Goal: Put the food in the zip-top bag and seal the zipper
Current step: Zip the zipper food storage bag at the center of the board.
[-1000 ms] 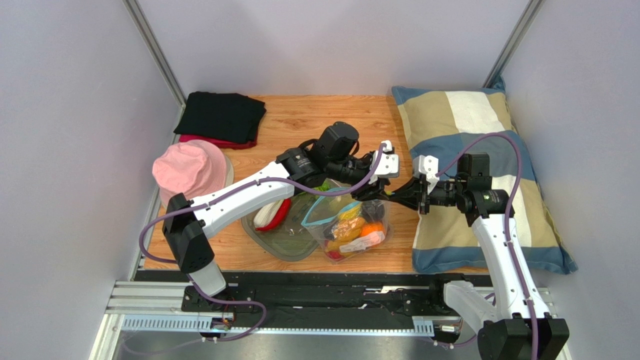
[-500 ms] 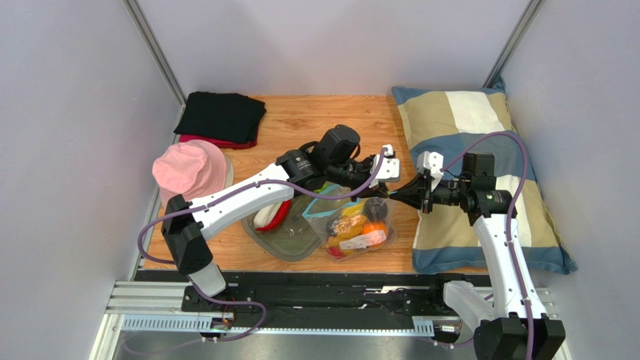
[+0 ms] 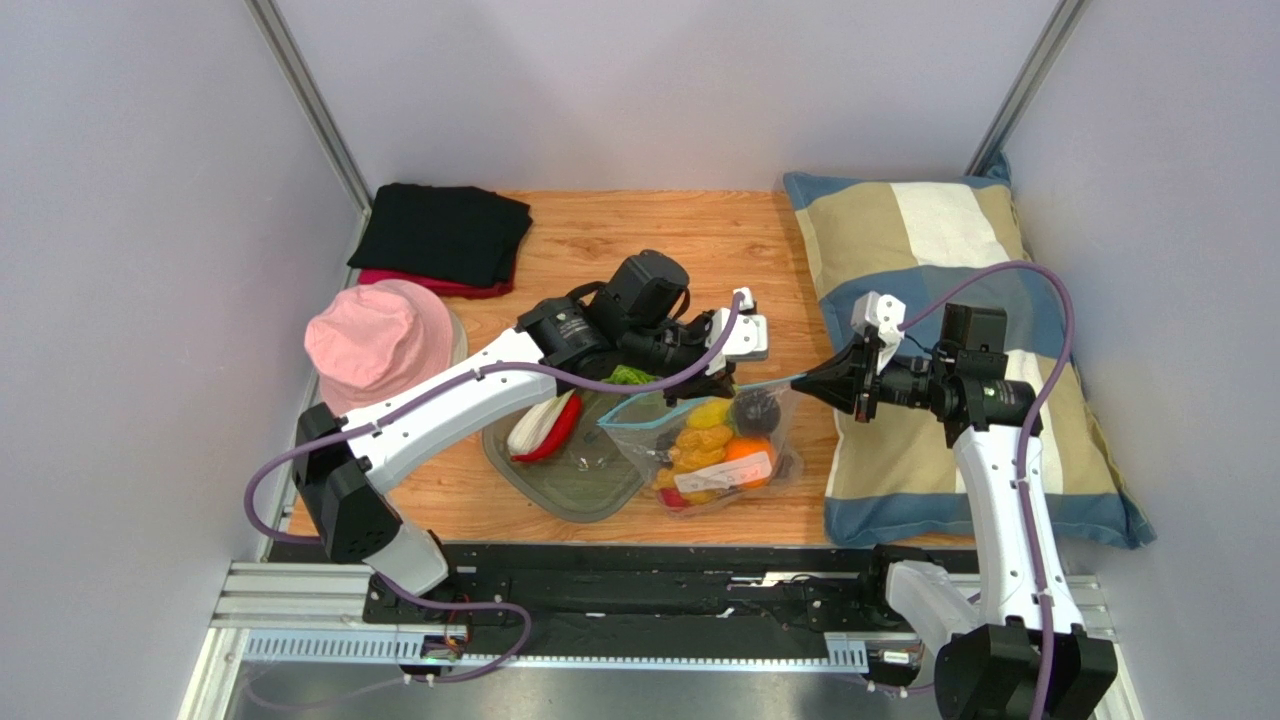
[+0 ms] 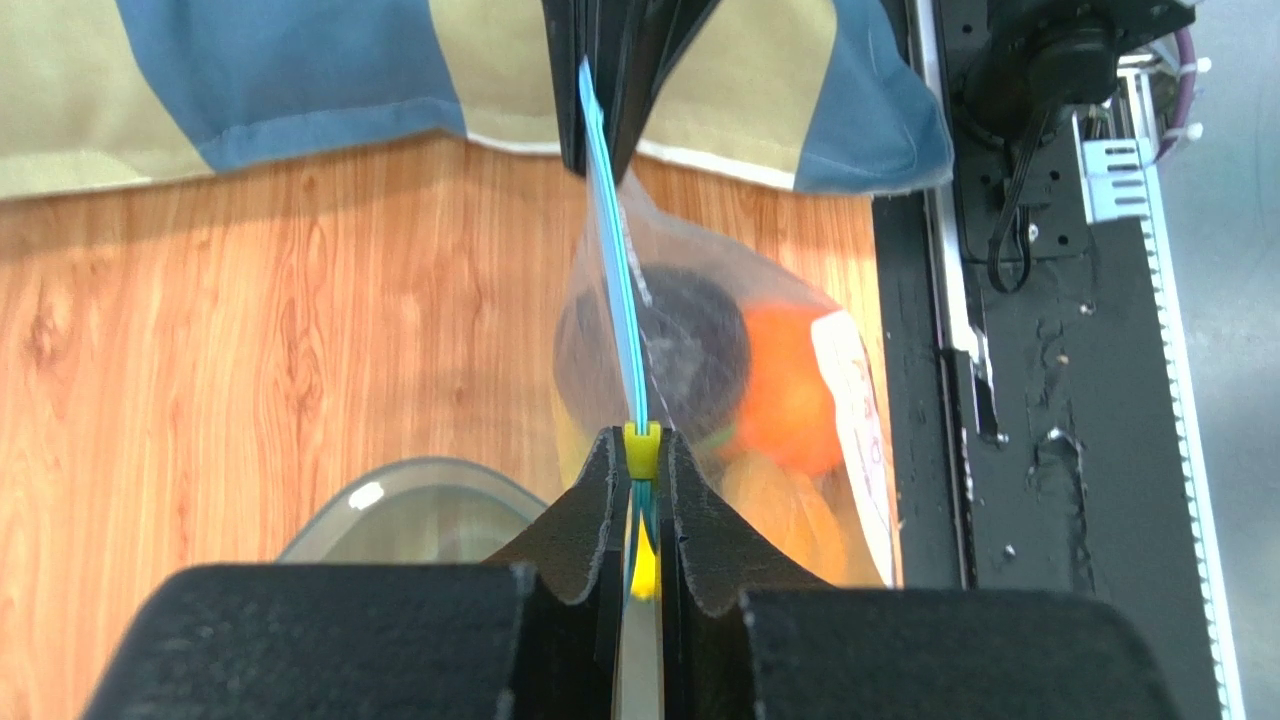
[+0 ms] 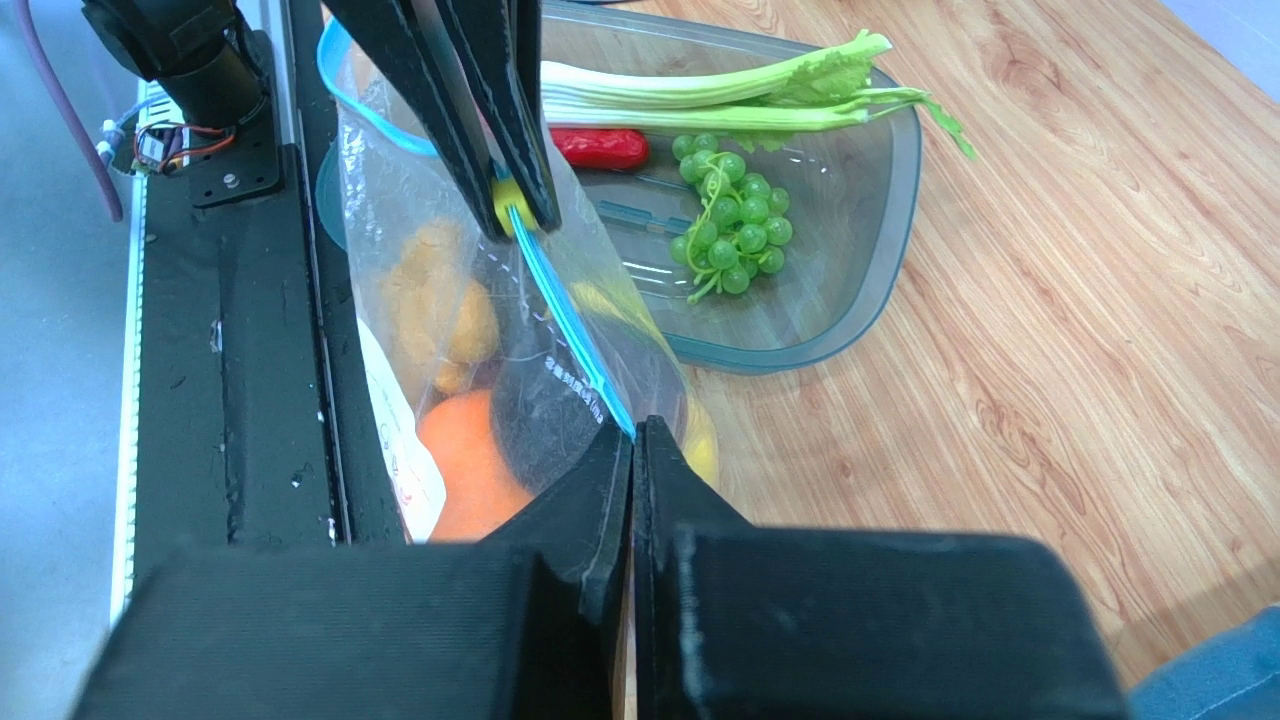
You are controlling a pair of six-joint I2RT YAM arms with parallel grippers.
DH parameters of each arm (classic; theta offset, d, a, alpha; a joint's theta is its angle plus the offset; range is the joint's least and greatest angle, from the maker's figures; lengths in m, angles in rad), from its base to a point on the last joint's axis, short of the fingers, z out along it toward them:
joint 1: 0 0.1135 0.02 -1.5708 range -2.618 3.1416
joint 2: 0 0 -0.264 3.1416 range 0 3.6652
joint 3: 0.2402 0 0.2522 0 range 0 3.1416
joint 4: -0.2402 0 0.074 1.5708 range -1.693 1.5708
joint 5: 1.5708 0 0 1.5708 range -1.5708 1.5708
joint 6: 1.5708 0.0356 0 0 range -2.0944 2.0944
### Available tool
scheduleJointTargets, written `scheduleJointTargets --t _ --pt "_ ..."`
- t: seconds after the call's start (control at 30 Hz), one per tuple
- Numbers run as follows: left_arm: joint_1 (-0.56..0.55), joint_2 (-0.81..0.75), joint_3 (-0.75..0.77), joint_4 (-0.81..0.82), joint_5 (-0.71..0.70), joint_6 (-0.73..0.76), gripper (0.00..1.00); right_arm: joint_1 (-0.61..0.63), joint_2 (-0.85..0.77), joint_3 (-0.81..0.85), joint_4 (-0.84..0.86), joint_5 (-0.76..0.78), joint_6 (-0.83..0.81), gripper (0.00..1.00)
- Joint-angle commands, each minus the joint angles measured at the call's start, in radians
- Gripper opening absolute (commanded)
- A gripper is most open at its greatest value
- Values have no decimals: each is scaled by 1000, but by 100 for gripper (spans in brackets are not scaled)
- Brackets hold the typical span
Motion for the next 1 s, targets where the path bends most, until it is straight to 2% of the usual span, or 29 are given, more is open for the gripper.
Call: scheduleJointTargets --t 0.0,0.33,0.57,0.73,0.97 --pt "29 -102 -20 -162 -28 3 7 -43 -3 19 53 57 -6 0" --pt "61 -243 -135 -270 -79 -3 8 -134 1 11 57 100 3 0" --pt "90 -379 -237 -385 -76 26 8 -149 -18 -1 118 135 72 0" --pt "91 -410 -252 -448 -70 23 9 -151 -40 -10 161 163 109 0" --pt "91 -404 -243 -388 -37 12 6 -146 -89 -33 192 121 142 0"
